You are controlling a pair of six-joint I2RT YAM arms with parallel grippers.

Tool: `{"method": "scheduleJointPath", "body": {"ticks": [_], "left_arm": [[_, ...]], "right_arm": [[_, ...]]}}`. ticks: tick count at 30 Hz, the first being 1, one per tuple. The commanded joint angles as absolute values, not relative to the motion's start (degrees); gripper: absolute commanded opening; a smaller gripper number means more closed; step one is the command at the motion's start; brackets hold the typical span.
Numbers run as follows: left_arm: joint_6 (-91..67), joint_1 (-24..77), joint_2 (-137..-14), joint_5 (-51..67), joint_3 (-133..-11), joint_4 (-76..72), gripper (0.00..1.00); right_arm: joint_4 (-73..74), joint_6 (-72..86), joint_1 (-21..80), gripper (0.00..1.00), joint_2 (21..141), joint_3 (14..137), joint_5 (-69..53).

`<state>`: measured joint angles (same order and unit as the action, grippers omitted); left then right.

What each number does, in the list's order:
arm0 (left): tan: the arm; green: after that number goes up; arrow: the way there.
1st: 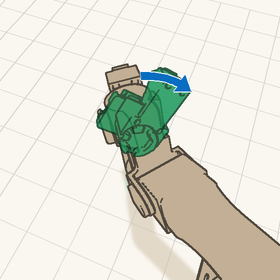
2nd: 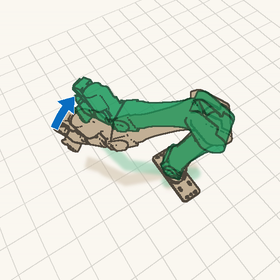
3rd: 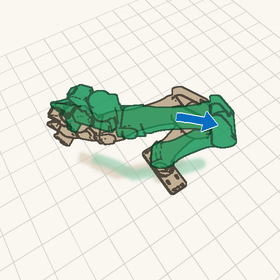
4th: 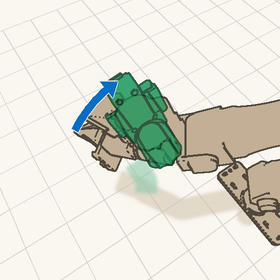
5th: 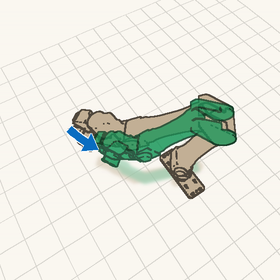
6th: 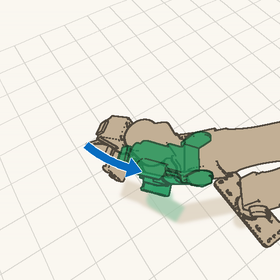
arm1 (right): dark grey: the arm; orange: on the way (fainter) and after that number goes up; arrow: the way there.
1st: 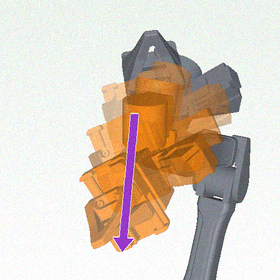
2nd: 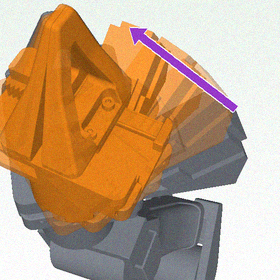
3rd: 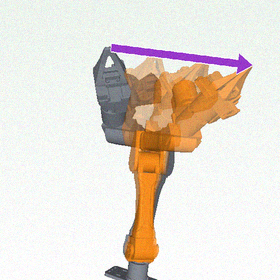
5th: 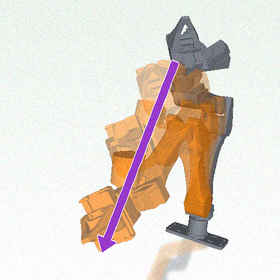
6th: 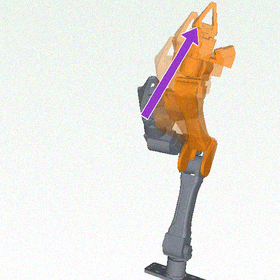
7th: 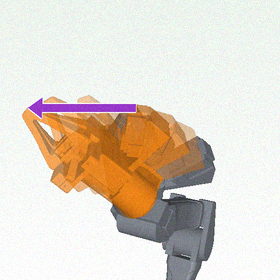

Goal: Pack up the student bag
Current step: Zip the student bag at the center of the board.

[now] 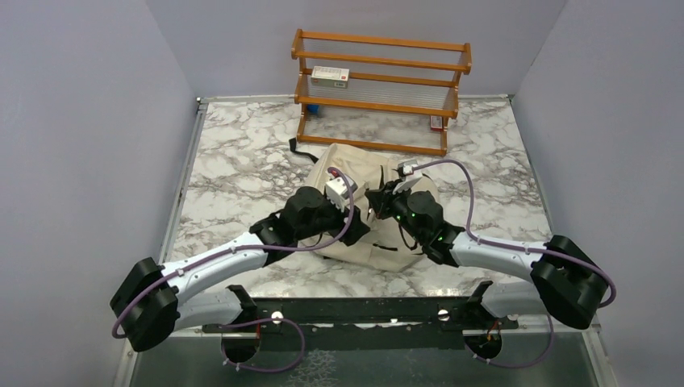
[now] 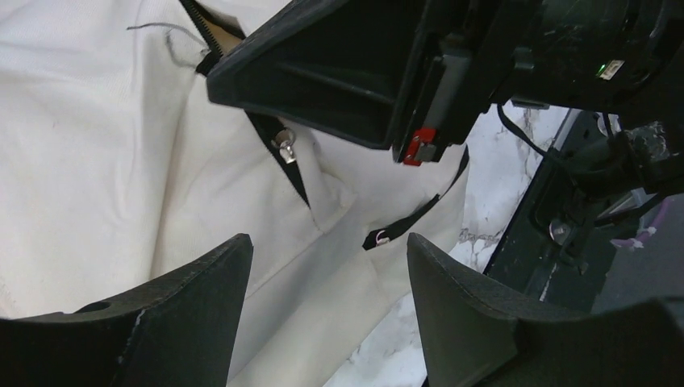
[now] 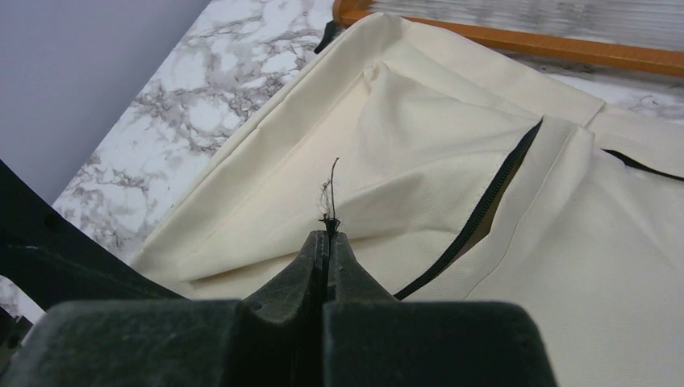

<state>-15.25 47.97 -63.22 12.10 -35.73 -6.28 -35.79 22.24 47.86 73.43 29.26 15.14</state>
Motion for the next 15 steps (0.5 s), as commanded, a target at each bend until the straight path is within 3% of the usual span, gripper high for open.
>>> {"method": "scheduleJointPath", "body": {"ticks": [1, 15], "left_arm": [[-13.58, 52.42, -66.02, 1.25, -39.09, -7.82, 0.72], [-15.49, 58.68, -74.18, -18.56, -40.59, -9.94, 0.73]], "right_arm": [[-36.12, 25.64, 47.30, 0.01, 71.23, 31.42, 13.82], [-33.96, 28.41, 47.29, 0.01, 69.18, 31.28, 11.09]]}}
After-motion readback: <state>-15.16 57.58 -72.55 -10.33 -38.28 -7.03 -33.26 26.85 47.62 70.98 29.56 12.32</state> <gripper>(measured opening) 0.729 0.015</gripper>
